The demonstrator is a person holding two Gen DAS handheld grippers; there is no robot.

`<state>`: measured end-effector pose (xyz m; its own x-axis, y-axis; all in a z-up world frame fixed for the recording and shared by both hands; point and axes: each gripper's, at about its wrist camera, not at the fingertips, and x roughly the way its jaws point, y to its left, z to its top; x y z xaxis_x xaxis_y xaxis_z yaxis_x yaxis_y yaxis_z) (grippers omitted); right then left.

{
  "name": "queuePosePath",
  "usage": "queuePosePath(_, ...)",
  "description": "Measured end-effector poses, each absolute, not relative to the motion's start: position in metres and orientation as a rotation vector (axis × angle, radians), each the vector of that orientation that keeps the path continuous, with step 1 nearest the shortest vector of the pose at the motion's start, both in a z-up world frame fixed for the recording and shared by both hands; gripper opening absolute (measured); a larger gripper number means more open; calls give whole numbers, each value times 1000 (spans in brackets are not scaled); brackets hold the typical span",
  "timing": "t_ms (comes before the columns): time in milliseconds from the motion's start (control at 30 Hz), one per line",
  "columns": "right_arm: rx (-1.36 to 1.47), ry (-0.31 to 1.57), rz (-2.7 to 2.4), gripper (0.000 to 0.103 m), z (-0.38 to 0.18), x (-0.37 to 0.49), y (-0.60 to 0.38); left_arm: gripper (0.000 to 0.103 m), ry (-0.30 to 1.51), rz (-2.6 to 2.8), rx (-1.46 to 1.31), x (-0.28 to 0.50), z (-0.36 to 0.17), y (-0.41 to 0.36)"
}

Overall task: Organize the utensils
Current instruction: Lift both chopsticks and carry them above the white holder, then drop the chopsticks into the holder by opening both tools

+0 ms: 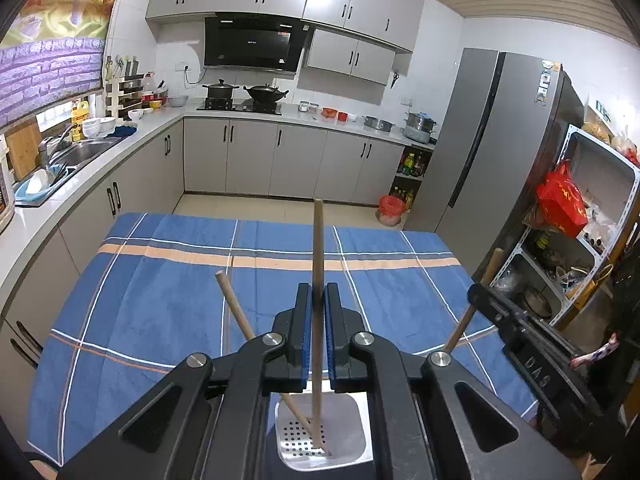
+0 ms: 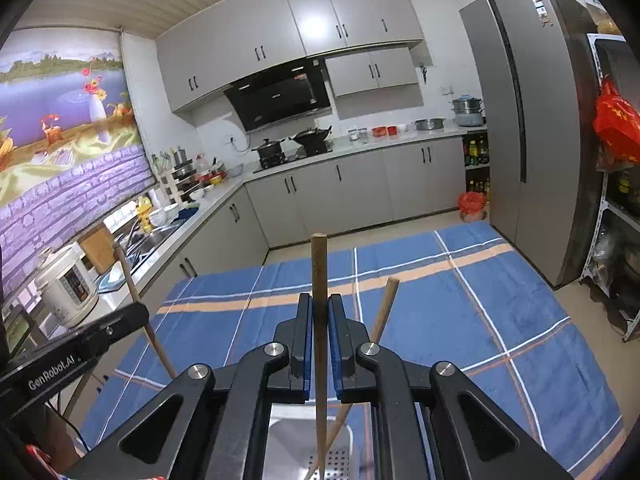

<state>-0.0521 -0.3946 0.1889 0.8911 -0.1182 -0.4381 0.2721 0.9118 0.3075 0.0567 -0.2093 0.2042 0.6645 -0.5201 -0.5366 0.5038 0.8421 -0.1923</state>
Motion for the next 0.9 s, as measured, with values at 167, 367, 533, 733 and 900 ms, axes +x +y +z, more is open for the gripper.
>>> queuePosePath(167, 361, 441, -185, 27, 191, -58, -390, 30, 605, -572, -49, 41, 213, -199)
queuePosePath(367, 357, 419, -166, 32, 208, -80, -388, 35, 571, -560, -80, 8, 233, -173)
queuePosePath(533, 336, 403, -159, 47, 222, -119, -388, 42, 553, -536, -85, -27, 241, -148)
queuePosePath(733, 349, 531, -161, 52, 192, -166, -401, 48, 621, -530, -64, -67, 218, -127)
queuePosePath(900, 407, 761, -134, 52, 118, -205, -410, 48, 795, -580, 13, -101, 160, -132)
